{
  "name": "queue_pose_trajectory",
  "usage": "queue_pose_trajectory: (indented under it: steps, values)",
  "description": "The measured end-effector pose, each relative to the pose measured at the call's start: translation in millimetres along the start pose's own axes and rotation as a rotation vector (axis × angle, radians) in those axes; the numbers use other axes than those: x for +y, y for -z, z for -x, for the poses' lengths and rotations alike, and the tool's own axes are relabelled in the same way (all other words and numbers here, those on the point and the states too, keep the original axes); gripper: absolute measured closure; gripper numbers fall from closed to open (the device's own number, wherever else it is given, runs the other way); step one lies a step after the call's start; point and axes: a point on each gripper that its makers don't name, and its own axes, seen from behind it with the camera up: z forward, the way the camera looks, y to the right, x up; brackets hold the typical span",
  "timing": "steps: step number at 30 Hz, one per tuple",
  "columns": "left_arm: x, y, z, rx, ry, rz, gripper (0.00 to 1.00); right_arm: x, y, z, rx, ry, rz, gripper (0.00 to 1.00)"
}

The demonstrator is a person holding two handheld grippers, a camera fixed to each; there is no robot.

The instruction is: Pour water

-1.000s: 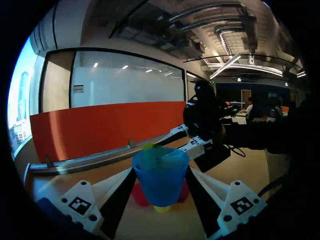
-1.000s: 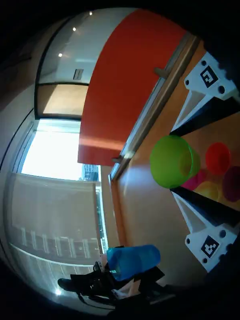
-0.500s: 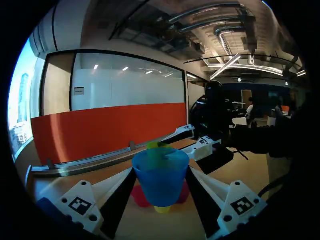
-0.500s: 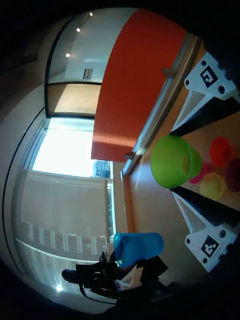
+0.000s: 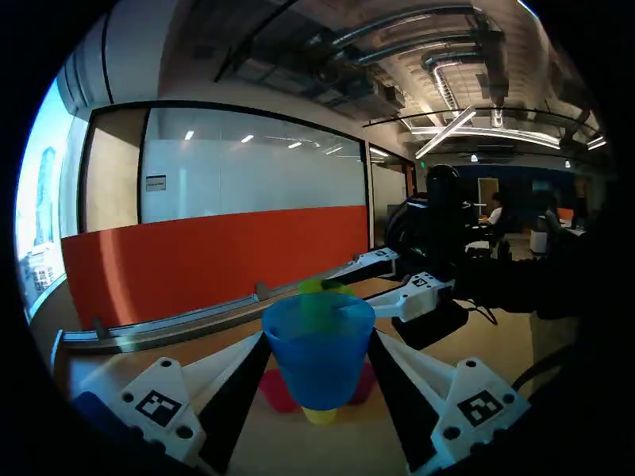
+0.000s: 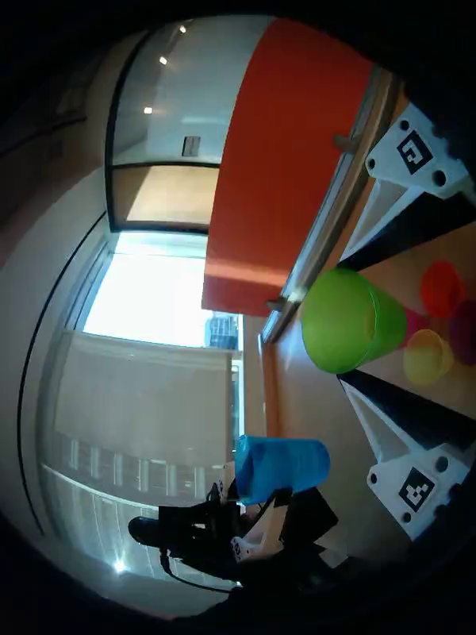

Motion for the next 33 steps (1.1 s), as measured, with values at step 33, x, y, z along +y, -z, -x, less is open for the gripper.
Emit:
queue_pose_trajectory:
  steps: [33]
  values:
    - [4.6, 2.6, -5, 0.006, -0.012, -0.003, 0.16, -24, 20.4, -22, 0.135, -0.004, -0.009, 0.07]
